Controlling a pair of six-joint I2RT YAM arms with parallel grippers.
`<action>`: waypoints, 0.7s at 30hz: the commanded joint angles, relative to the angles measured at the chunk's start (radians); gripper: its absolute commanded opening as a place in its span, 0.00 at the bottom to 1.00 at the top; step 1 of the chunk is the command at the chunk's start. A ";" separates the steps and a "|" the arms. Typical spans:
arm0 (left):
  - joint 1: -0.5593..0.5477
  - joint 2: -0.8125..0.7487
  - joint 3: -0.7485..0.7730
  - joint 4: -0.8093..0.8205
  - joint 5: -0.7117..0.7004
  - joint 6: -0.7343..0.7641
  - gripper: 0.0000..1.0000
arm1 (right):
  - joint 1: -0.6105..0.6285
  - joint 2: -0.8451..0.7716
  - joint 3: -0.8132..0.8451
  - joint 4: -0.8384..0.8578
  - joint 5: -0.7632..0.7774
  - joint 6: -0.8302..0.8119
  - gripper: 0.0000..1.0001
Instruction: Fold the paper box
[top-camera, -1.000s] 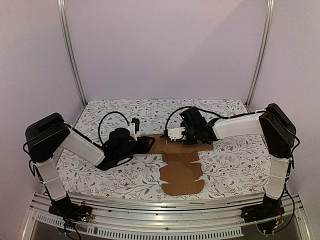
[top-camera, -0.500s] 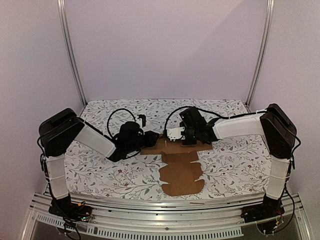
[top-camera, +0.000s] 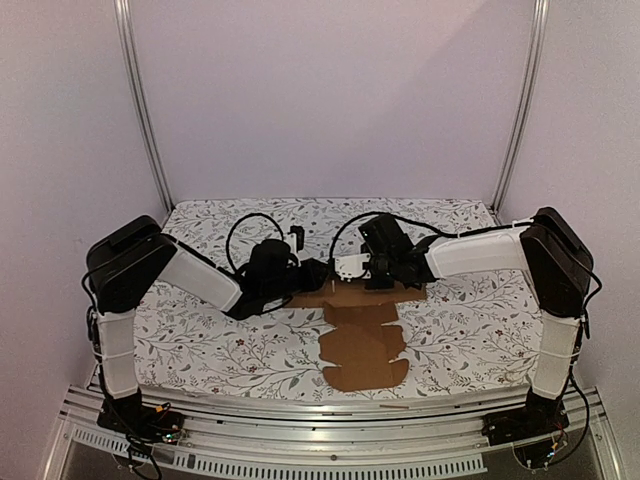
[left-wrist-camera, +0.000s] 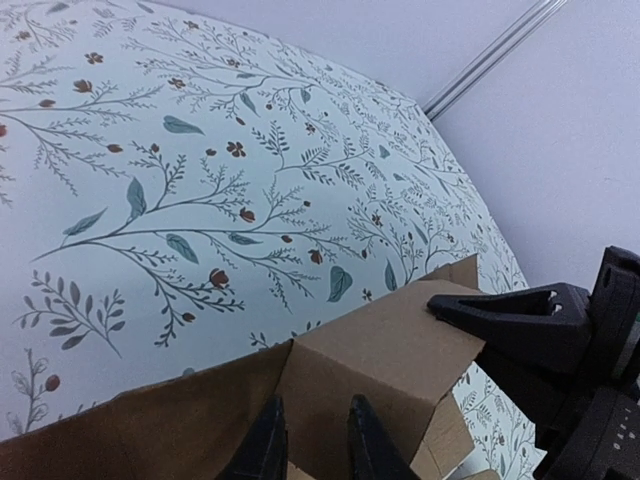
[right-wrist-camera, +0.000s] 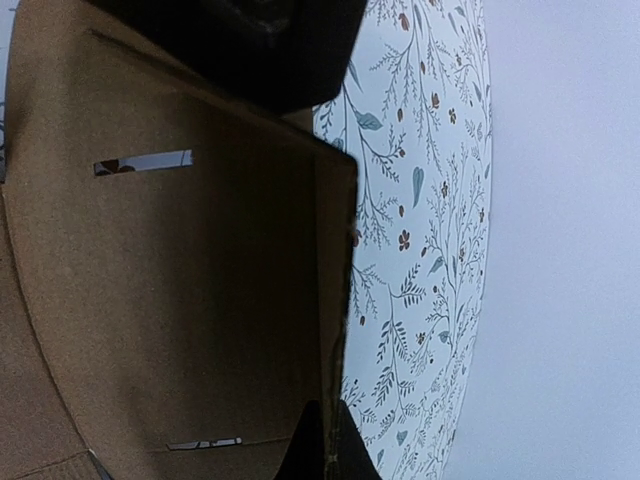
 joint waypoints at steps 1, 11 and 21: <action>-0.021 0.055 0.072 -0.047 0.056 -0.003 0.22 | 0.013 -0.022 0.018 -0.003 0.010 0.027 0.00; -0.035 0.035 0.107 -0.167 0.073 -0.074 0.21 | 0.011 -0.026 0.027 0.015 0.047 0.034 0.00; -0.053 0.003 0.141 -0.368 -0.051 -0.054 0.19 | 0.011 -0.021 0.039 0.011 0.048 0.040 0.00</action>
